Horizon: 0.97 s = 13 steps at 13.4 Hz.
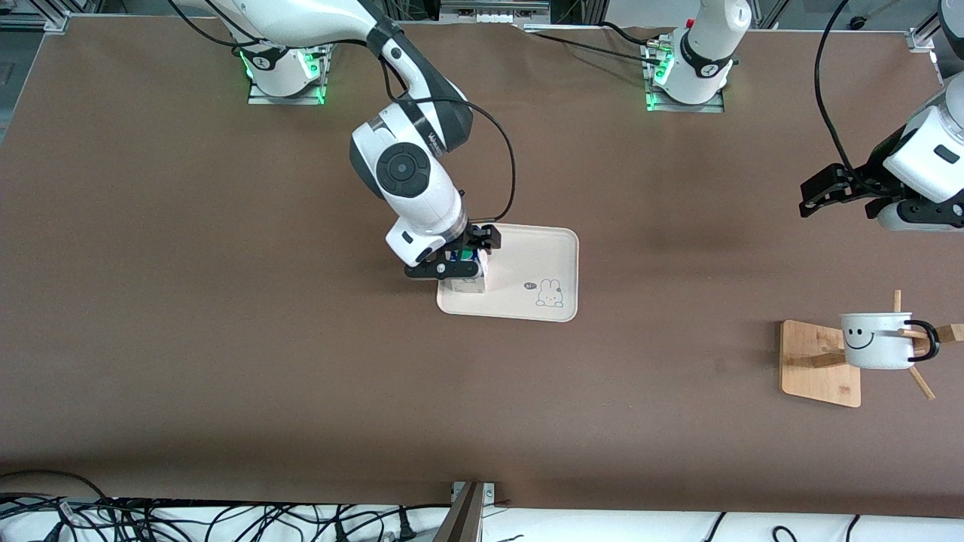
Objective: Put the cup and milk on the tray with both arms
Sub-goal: 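Lower the carton onto the tray and open the right gripper, then withdraw the right gripper while the left gripper moves toward the mug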
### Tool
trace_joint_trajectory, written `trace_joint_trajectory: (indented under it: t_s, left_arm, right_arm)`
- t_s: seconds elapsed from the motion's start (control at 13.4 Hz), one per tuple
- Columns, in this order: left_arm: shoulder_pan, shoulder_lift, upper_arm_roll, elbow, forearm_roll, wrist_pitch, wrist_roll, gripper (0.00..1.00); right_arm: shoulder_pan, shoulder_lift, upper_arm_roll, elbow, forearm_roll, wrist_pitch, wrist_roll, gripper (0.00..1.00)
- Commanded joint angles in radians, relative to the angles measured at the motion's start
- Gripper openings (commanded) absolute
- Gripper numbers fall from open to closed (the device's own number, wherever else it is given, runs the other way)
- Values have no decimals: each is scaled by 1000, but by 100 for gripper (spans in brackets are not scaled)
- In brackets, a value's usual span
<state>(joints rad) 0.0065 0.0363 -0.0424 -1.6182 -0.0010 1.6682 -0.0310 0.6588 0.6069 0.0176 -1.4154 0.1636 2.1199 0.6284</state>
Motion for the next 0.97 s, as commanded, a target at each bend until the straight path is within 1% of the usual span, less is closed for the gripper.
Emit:
trace_joint_trajectory:
  t_s: [0.0, 0.07, 0.3, 0.37, 0.6, 0.67, 0.75, 0.82, 0.9]
  left_arm:
    - [4, 13, -1, 32, 6, -25, 17, 100]
    - [4, 13, -1, 32, 3, -27, 16, 100]
    - [4, 14, -1, 31, -1, -27, 11, 100]
    - [3, 37, -1, 34, -2, -24, 8, 100]
    - [3, 109, -1, 113, -1, -28, 2, 100]
    - [0, 144, -1, 119, -1, -24, 3, 100]
    - [0, 192, -1, 174, -1, -28, 5, 100]
    - [0, 218, -1, 231, 6, -31, 2, 100]
    - [-6, 232, -1, 248, 15, -34, 2, 100]
  right_arm:
    - [2, -120, -74, -4, -12, -75, -16, 100]
    - [-1, -154, -117, -4, 0, -99, -59, 100]
    - [-8, -254, -229, -8, 5, -253, -237, 100]
    - [-8, -289, -266, -10, 7, -321, -287, 100]
    - [-8, -415, -350, -39, 11, -492, -383, 100]
    - [-8, -461, -373, -62, 8, -526, -415, 100]
    - [-10, -504, -389, -106, -4, -540, -436, 100]
    - [-33, -544, -393, -159, -7, -535, -452, 100]
    - [-86, -579, -381, -199, -19, -531, -490, 100]
